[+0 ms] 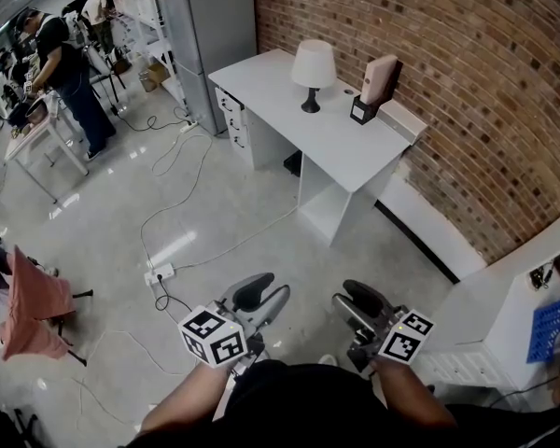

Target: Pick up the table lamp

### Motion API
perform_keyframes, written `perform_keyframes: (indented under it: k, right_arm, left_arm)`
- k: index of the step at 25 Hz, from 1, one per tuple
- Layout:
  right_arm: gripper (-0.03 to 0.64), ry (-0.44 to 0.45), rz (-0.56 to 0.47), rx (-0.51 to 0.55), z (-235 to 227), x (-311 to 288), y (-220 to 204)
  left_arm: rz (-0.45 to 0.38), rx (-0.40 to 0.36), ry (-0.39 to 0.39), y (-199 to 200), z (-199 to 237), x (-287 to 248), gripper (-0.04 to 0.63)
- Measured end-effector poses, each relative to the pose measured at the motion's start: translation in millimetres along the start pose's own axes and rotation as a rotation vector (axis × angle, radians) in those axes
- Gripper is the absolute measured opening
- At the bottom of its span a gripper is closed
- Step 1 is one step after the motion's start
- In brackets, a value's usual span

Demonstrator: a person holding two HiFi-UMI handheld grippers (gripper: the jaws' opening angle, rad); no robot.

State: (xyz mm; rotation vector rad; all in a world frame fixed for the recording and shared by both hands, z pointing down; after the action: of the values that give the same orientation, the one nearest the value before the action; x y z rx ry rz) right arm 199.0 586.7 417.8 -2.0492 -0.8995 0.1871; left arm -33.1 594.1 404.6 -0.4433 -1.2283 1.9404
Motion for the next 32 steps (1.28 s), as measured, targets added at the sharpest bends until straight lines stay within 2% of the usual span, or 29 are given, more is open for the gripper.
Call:
perform_keyframes:
  k: [2,5,8,10,11,15,21,32]
  right_arm:
    - [0.275,0.011,-0.039,-0.069,-1,0,2]
    - [0.397,0.033,-0.098,-0.165,-3,1,5]
    - [0.492,0.053,-0.132,-0.235,-6,1,4]
    - [0.580,0.061,-0.150,-0.263,-6,1,4]
    - [0.594,0.069,-0.162,-0.276,-6,1,5]
    - [0.595,0.090,-0.170,-0.318,-5,-3,5]
    - [0.594,0.091,-0.128,-0.298,-3,-12,-2]
    - [0.592,0.082,-0.134,-0.304,8,-39,-17]
  left_arm:
    - [-0.014,0.030,0.011,2,3,1,0.214]
    - [-0.041,0.081,0.021,3,7,4,0.286]
    - [-0.093,0.214,0.005,4,10,5,0.317]
    - [-0.120,0.299,-0.009,5,12,5,0.337]
    - [-0.128,0.325,-0.014,5,14,5,0.346]
    - [-0.142,0.341,-0.013,7,17,6,0.374]
    - [-0.126,0.336,-0.007,5,24,7,0.379]
    - [-0.104,0.316,-0.058,17,47,20,0.379]
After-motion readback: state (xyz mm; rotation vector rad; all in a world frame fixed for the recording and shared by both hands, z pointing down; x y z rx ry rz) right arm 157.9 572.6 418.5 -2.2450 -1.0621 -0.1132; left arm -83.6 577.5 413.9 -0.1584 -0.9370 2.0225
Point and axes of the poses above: the fingertips, and each gripper's own axes: x backward along the fingers, z to its left, y out of its top, the point moved 7 cm from there along x, backward along the fingers, and after that the axes turned 13 degrees about -z, right-handed, at the moved point
